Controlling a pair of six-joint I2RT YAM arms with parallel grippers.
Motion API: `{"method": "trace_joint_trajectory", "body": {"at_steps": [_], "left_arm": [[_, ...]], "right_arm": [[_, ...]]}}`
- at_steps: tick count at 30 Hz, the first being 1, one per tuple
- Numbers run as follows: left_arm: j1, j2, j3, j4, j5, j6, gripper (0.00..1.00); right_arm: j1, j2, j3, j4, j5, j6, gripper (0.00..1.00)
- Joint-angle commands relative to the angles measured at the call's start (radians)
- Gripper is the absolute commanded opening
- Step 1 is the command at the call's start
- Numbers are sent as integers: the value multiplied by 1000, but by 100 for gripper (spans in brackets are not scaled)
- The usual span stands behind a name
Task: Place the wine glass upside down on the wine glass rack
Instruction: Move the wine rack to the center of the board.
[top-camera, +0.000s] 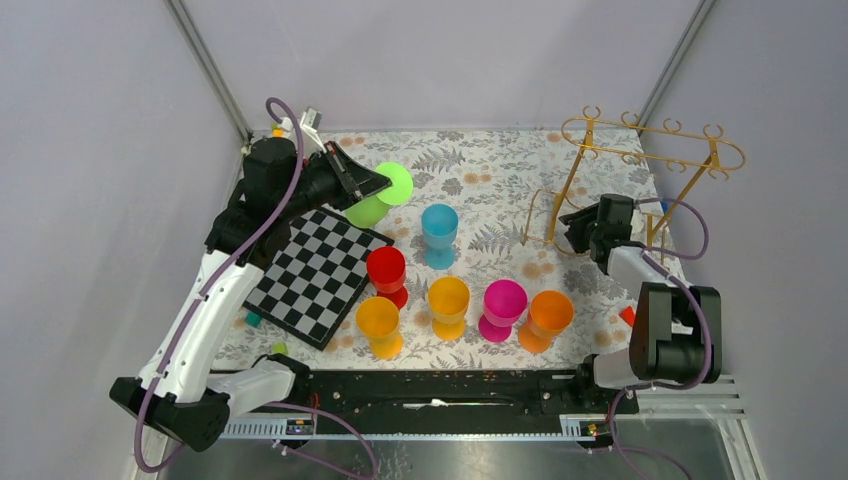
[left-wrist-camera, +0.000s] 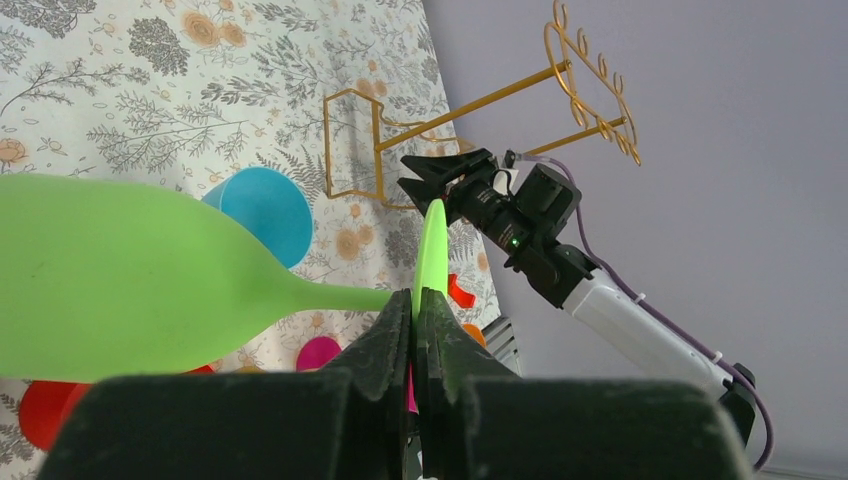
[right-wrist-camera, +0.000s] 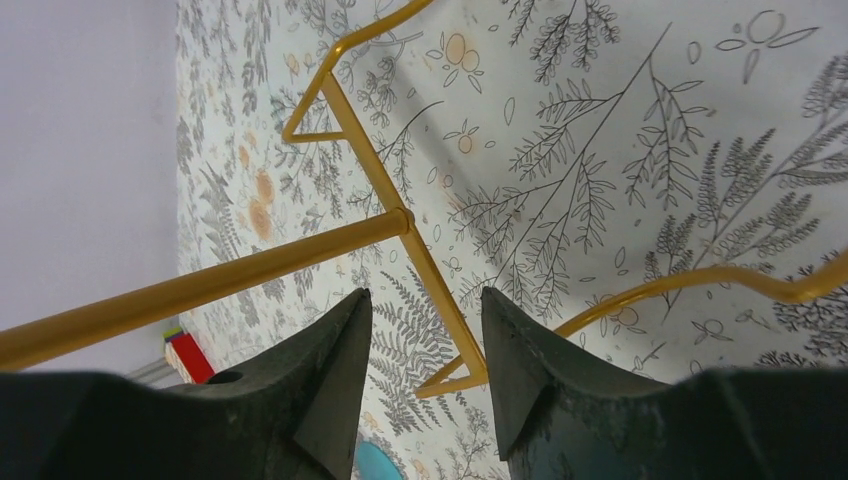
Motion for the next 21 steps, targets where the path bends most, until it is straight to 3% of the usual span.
{"method": "trace_joint_trajectory", "body": {"at_steps": [1, 7, 14, 21], "left_arm": [[3, -30, -7, 58, -3, -18, 0], [2, -48, -25, 56, -26, -33, 0], [3, -54, -42, 56, -45, -51, 0], [2, -34, -27, 56, -44, -55, 0]], "right_arm": [[-3, 63, 60, 17, -72, -70, 52], [-3, 144, 94, 18, -124, -103, 51], [9, 239, 198, -1, -240, -170, 29], [51, 313, 314, -90, -289, -277, 16]]}}
